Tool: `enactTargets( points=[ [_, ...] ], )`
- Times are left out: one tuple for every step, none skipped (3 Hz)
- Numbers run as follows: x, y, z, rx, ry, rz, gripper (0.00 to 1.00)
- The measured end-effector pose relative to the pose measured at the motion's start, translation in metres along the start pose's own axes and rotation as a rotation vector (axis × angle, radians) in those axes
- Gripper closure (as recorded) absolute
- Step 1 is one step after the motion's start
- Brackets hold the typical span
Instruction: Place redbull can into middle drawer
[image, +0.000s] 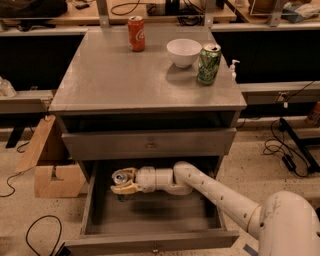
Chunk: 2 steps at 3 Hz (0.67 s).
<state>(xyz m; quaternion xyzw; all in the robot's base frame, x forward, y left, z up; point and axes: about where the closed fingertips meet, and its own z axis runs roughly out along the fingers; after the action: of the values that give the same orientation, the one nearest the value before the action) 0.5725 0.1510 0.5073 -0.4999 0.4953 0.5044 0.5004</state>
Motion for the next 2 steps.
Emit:
enactTargets(
  points=[
    [0.017, 0.003, 0.001, 0.005, 0.008, -0.019, 1.0],
    [0.037, 0.01, -0.005, 0.03, 0.037, -0.006, 1.0]
  ],
)
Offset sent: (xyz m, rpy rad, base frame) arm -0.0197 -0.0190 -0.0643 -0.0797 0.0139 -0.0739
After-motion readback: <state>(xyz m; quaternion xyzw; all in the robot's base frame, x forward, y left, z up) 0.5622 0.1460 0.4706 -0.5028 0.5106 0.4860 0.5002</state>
